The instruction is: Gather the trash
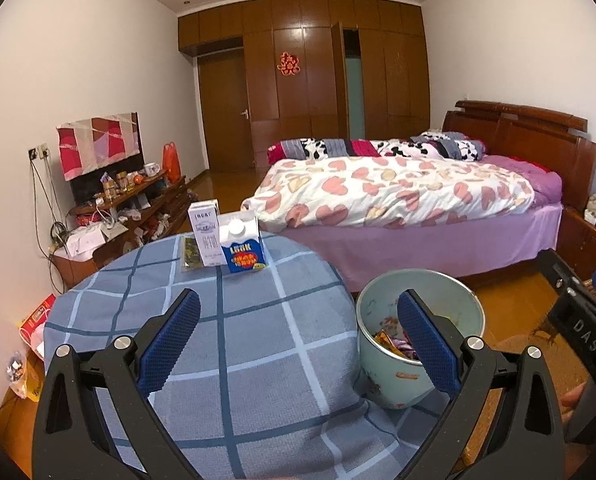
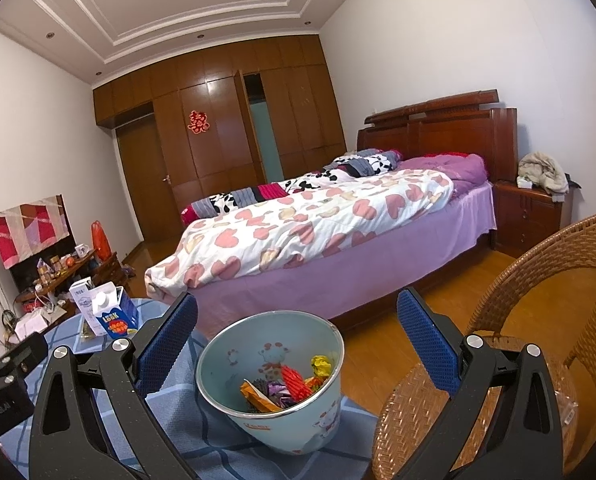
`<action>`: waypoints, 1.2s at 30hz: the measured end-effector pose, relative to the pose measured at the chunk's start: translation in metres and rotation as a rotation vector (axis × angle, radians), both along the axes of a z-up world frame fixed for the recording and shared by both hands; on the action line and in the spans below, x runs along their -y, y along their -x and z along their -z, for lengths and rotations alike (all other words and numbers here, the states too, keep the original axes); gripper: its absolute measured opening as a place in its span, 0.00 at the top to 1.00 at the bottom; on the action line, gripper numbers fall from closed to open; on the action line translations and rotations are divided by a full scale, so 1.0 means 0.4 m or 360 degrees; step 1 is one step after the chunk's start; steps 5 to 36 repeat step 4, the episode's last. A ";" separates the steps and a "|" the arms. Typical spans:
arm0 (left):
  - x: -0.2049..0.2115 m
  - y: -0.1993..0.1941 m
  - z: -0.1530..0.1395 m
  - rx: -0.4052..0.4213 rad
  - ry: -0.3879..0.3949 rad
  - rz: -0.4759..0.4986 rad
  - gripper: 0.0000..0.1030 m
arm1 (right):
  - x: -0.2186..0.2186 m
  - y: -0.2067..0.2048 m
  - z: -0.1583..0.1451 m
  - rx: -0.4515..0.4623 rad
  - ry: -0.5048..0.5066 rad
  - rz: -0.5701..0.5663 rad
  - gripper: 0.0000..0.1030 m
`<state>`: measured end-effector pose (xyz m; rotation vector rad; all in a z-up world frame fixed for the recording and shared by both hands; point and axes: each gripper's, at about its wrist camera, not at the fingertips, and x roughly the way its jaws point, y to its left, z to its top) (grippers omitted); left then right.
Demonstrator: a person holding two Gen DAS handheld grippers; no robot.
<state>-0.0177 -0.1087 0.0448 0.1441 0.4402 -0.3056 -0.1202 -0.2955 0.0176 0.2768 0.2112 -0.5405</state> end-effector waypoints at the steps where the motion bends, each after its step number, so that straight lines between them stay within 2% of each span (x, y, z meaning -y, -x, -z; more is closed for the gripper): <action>1: 0.001 -0.003 0.003 -0.0004 -0.0003 -0.0004 0.06 | 0.002 -0.003 0.000 -0.0002 -0.0001 0.0002 0.05; 36: 0.003 -0.006 0.006 -0.0002 -0.0014 -0.0010 0.06 | 0.003 -0.007 0.000 -0.0013 -0.0004 0.0006 0.05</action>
